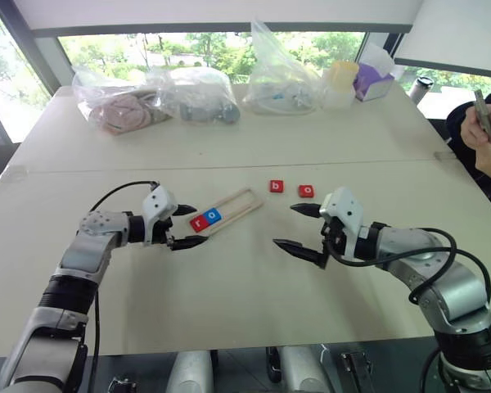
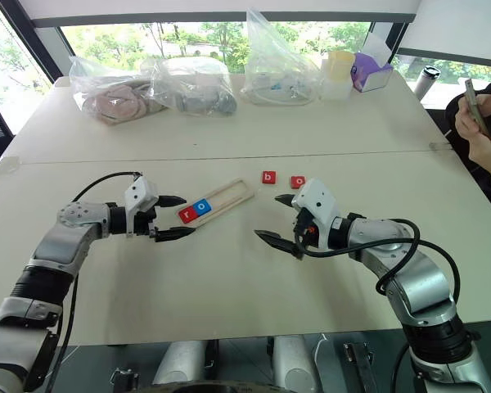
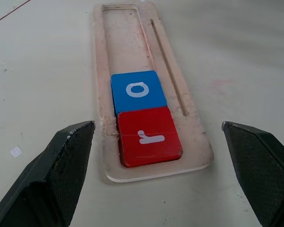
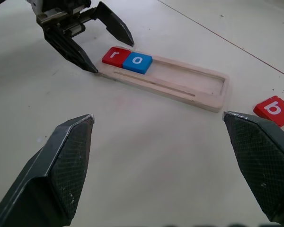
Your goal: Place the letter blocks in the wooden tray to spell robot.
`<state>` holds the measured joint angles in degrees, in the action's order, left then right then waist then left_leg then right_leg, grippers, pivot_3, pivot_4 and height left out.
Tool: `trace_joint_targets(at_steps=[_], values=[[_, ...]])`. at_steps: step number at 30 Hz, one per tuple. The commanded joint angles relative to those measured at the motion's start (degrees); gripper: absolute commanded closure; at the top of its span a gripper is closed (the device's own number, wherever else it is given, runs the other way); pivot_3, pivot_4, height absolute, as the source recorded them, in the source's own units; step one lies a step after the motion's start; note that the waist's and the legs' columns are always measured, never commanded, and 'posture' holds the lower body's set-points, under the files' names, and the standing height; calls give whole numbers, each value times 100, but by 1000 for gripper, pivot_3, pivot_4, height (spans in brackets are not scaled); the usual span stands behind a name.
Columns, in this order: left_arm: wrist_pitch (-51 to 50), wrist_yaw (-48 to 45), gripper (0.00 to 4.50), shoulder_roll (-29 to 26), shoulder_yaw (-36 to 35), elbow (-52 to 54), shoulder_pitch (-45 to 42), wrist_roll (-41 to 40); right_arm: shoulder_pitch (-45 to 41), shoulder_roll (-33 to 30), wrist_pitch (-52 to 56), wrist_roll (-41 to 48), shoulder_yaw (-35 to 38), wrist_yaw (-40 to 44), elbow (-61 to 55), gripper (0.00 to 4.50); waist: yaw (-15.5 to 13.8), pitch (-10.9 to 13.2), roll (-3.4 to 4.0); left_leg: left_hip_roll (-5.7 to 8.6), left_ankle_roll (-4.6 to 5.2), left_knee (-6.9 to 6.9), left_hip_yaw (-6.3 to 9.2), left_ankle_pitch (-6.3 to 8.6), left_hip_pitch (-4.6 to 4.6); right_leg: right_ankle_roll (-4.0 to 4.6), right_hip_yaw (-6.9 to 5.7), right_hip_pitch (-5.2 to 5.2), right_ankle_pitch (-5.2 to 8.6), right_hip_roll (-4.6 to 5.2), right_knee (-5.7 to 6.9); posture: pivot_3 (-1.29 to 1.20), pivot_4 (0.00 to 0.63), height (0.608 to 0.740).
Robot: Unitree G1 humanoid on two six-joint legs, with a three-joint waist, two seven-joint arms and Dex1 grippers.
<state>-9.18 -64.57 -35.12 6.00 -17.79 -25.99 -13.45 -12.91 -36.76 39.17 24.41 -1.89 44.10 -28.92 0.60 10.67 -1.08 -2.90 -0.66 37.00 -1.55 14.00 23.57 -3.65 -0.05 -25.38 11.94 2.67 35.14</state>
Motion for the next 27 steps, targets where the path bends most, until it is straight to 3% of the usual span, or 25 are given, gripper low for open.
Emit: trace_joint_targets(at_steps=[1, 20, 25, 27], values=[[272, 162, 0, 64, -12, -45, 33, 177, 12, -79, -85, 0, 42, -33, -197, 32, 3, 0, 0, 0, 0, 1, 0, 0, 0, 0, 0, 0, 0, 0, 0, 0, 150, 740], [842, 421, 0, 198, 109, -866, 284, 570, -14, -84, -50, -41, -111, -145, -344, 32, 7, -17, 7, -1, 0, 7, 0, 0, -23, -7, 0, 19, 3, 0, 7, 0, 150, 740], [803, 385, 1377, 230, 148, -804, 321, 565, -12, -85, -31, -41, -119, -182, -366, 0, 3, -25, 8, -1, 0, 9, 0, 0, -24, -6, 0, 22, 3, 0, 7, 0, 150, 740], [803, 338, 1373, 223, 180, -747, 337, 571, -3, -93, -18, -33, -117, -197, -380, 0, 4, -25, 9, -2, 0, 10, 1, 0, -24, -7, 0, 23, 3, 0, 7, 0, 150, 740]])
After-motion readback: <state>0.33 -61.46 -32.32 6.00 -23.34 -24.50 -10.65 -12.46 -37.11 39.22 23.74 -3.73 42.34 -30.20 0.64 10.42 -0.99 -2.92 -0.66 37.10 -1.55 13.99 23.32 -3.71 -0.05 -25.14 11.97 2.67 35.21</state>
